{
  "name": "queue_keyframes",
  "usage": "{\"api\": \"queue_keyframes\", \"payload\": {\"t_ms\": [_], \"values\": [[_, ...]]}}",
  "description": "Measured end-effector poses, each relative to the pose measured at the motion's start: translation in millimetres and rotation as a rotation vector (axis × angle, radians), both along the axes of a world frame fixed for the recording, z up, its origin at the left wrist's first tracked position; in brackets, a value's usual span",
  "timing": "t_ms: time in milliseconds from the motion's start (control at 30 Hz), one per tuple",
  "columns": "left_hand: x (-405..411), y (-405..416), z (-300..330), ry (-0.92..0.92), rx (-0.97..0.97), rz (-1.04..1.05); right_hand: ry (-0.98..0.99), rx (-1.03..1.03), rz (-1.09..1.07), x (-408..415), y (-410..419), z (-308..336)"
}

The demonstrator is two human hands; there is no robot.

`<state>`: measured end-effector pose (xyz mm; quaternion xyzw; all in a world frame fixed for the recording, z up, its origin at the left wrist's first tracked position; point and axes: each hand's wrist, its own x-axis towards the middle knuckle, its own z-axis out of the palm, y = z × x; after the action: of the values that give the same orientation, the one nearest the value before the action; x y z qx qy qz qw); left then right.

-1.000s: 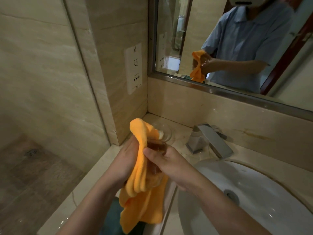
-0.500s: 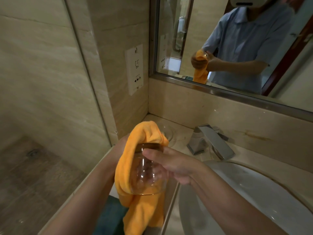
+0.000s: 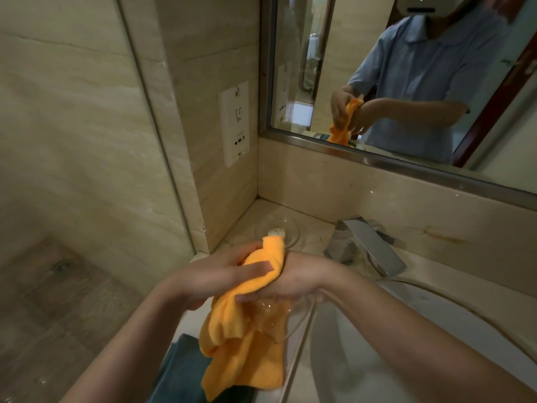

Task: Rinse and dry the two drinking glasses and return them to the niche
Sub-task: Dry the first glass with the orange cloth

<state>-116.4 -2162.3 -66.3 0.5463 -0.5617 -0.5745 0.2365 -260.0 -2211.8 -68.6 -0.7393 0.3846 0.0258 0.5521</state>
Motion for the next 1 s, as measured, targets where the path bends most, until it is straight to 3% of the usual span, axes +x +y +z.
{"api": "queue_keyframes", "payload": {"t_ms": [100,233,400,633,767,900,967,1000], "values": [[5,-1,-9,0.034,0.009,0.070,0.033,0.127,-0.037,-1,-1,0],[6,-3,-14,0.162,-0.007,0.318,-0.046,0.328,-0.180,-10,-6,-2],[1,-6,-17,0.189,-0.019,0.506,-0.125,0.284,-0.306,-9,2,-8],[-4,-15,-21,-0.054,0.021,0.453,0.069,-0.667,-0.121,2,28,-21],[-4,-19,-26,-0.162,0.058,0.533,0.134,-0.960,-0.008,-1,34,-32],[-13,-20,-29,-0.115,-0.003,0.730,0.143,-0.923,-0.072,2,33,-33],[-12,-19,-31,-0.033,-0.020,0.921,0.079,-0.703,-0.250,3,31,-27],[-10,-17,-31,0.020,-0.039,0.999,-0.004,-0.483,-0.374,1,29,-21]]}}
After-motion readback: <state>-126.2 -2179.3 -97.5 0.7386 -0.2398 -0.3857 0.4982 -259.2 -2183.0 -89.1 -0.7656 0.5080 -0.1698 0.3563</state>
